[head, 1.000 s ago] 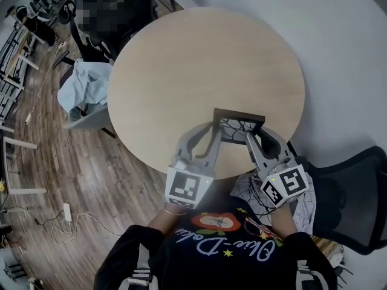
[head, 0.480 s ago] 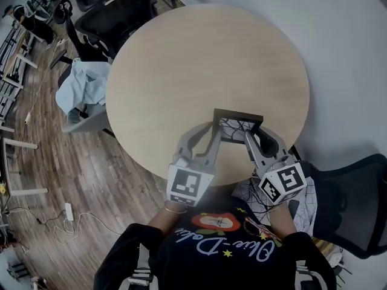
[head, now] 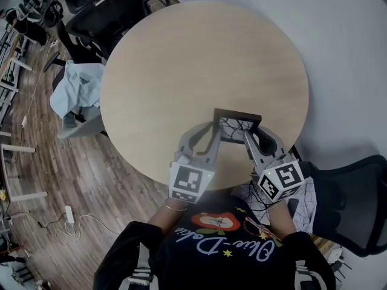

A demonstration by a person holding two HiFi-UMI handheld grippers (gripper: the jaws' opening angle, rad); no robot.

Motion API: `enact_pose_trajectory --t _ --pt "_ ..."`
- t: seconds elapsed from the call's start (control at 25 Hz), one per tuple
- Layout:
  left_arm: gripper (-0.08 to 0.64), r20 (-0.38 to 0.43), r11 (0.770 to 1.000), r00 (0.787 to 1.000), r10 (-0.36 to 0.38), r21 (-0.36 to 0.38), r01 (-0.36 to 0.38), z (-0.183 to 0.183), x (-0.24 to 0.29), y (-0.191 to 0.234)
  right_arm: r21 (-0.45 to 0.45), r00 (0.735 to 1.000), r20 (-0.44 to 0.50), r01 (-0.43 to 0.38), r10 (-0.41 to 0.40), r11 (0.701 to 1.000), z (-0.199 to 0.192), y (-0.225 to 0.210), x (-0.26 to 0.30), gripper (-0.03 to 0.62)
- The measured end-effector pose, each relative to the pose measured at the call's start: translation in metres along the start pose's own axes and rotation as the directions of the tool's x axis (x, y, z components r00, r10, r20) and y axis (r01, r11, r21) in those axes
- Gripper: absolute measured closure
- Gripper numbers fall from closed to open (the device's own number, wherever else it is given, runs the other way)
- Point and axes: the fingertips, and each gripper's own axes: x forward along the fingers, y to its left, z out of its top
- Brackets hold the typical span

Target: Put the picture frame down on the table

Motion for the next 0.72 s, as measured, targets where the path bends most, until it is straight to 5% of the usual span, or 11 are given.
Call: enact_pose_trajectory --t 0.72 --pt "0.509 -0.057 0.999 0.998 -0.040 -0.027 0.039 -0.021 0.026 0.022 0.030 0.997 -0.068 0.023 -0.021 0.999 -0.017 -0.015 0.031 0.514"
